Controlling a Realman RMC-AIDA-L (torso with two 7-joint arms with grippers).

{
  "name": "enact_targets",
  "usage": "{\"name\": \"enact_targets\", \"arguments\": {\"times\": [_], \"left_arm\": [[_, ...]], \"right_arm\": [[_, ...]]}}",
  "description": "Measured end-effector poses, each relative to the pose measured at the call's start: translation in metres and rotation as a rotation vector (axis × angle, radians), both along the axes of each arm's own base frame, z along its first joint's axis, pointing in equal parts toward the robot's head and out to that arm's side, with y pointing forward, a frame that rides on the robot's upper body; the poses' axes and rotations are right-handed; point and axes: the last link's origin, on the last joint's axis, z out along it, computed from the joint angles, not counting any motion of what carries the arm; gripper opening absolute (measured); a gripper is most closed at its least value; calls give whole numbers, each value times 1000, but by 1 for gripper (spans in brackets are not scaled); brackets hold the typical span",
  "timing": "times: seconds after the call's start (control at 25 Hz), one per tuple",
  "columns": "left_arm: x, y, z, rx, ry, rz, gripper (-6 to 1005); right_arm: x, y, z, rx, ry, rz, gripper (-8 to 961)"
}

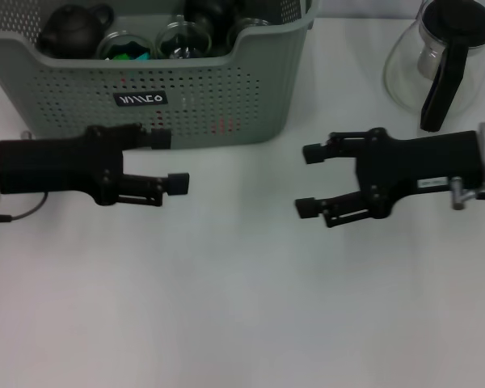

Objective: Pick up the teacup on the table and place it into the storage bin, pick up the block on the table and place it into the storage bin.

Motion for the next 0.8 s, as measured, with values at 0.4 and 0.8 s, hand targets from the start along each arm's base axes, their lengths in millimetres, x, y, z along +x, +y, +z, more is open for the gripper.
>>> {"name": "enact_targets", "arguments": {"times": [0.4, 0.8], "left_arm": [[-1, 7, -33, -36, 130, 2, 951], [0, 11, -33, -33, 149, -5, 950]], "right_arm": [[-8, 6, -30, 11, -109, 60, 916], [-5, 6, -33, 37, -109, 84, 916]]}}
